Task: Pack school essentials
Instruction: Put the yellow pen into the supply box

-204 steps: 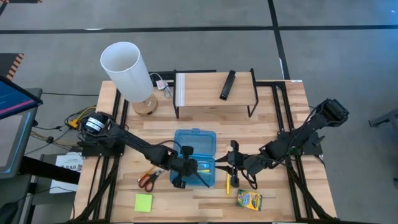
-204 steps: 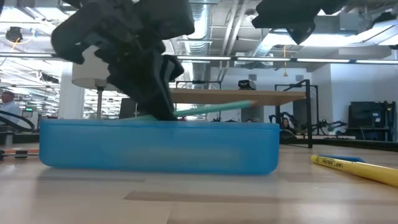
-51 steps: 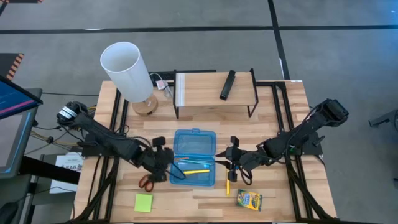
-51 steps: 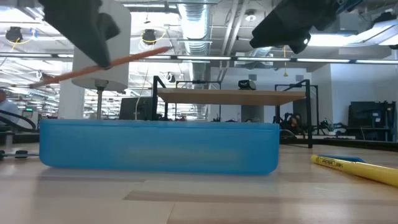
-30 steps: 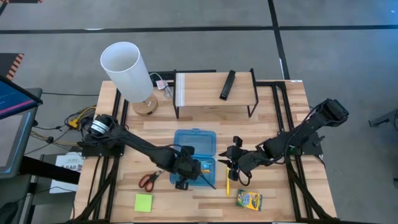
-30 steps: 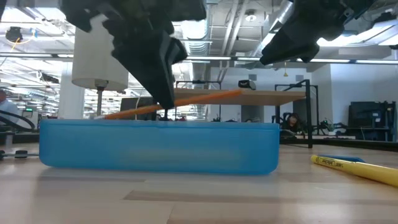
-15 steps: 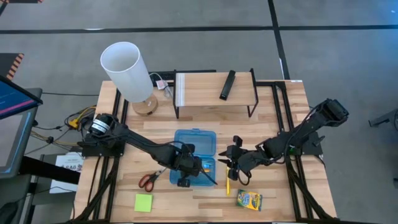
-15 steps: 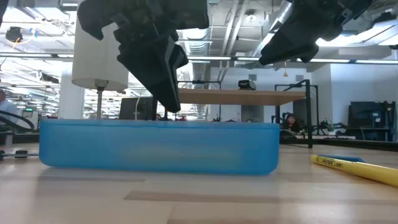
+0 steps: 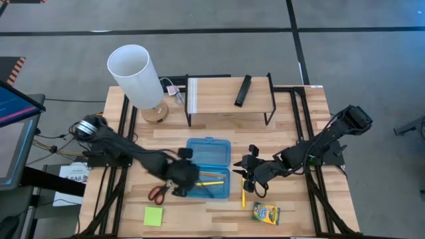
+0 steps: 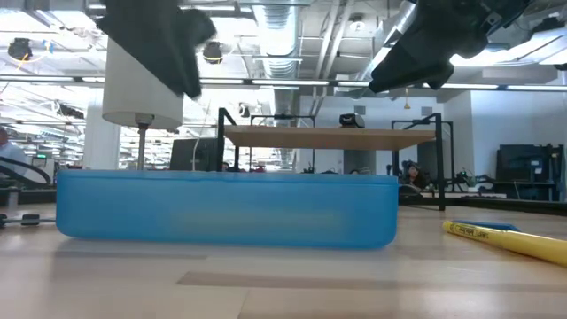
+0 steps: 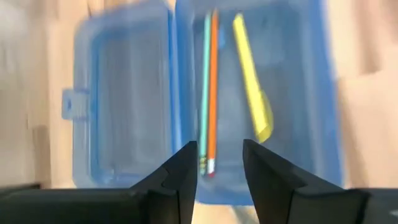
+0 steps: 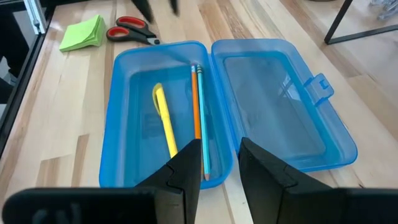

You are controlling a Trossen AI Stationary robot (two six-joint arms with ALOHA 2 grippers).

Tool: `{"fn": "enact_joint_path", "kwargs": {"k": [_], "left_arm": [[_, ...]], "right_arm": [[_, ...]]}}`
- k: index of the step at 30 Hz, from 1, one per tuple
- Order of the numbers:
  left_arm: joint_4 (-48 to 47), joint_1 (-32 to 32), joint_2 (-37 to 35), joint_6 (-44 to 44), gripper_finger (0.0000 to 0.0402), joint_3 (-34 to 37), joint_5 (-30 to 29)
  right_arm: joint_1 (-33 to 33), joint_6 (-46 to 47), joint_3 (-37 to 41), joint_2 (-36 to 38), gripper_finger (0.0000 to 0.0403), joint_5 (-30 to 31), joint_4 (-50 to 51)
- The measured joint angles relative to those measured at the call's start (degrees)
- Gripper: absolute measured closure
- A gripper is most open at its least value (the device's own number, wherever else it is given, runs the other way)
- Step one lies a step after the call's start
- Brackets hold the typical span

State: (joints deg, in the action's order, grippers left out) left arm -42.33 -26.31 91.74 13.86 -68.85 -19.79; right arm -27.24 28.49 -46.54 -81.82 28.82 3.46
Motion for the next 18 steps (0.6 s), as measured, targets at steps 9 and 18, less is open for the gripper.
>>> {"fn": "enact_joint_path", "kwargs": {"k": [9,18], "left_arm": [[38.33,-6.87,-20.19,-0.19,0.0299,27.65,-3.43],[47.38,-8.61,-28.90,0.13,0.0299,38.70,-5.05]], "right_arm": [[0.32,-0.05,-0.04,0.00,0.0275,1.59,-0.50],[1.57,-0.03,-0.04,0.00,0.0275,1.71,-1.31]]}}
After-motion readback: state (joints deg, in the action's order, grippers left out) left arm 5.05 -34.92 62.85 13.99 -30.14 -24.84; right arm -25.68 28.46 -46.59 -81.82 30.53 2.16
